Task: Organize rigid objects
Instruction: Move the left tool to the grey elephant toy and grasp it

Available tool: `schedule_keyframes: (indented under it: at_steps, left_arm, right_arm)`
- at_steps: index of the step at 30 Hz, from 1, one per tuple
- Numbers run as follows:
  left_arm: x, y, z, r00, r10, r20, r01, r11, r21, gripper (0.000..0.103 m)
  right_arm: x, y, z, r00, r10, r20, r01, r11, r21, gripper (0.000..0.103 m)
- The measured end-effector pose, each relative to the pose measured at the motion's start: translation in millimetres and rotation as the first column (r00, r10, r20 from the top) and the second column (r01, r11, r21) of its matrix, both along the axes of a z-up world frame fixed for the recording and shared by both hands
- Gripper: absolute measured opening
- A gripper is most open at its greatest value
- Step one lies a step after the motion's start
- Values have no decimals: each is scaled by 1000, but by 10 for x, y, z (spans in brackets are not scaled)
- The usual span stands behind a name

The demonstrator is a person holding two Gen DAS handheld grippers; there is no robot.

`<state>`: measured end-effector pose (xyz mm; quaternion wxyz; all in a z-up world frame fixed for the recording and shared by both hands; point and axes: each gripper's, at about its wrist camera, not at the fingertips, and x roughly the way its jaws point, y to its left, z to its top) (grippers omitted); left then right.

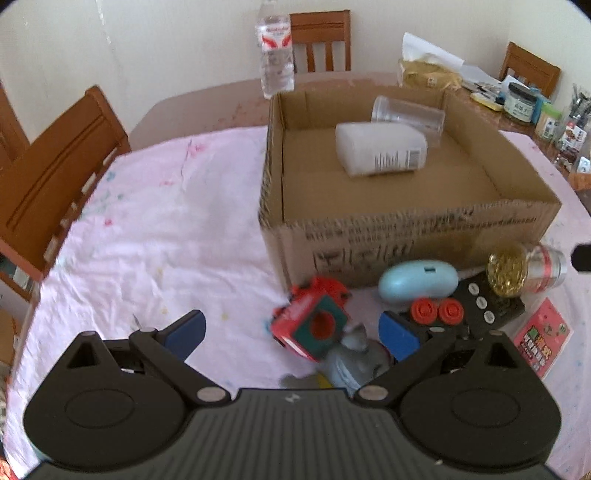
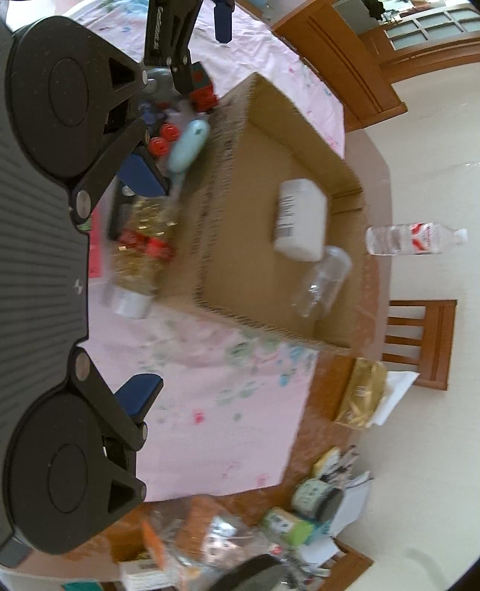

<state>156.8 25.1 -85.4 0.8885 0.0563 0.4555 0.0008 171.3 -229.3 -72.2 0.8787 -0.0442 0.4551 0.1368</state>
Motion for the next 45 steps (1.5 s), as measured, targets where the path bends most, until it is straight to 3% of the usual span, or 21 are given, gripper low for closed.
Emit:
schedule_keyframes:
  at_steps: [12,21,27,35,37,45]
  left_arm:
    - [-50,-2,-208,998,61,-18,-62,996,-56,100]
    - [-305,178,-157,997,15,-72,-20,998,-57,102]
    - [-348,168,-179,995,-68,-77,65,997,-48,102]
    - [-280,159,-291,994,-65,-93,59,996,-59,102]
    - [-266,147,-330,993,-62,-99,58,997,-48,102]
    - [-299,270,-362,994,-47,-96,40,997,-68,103]
  right_arm:
    - [-115,-54,-186,999,1,-49,-1,1000,-2,103]
    - [-159,83,-303,992,97,-75,-100,994,-35,103]
    - [-291,236,-506,977,183,-106,-189,981,-44,103]
    - [-306,303,-688,982,145,-125,-151,988,-43,103]
    - [-325,359,-713,982,164,-95,-173,981,-83,103]
    - [-337,376,-706,985,158,-72,-163,984,-74,103]
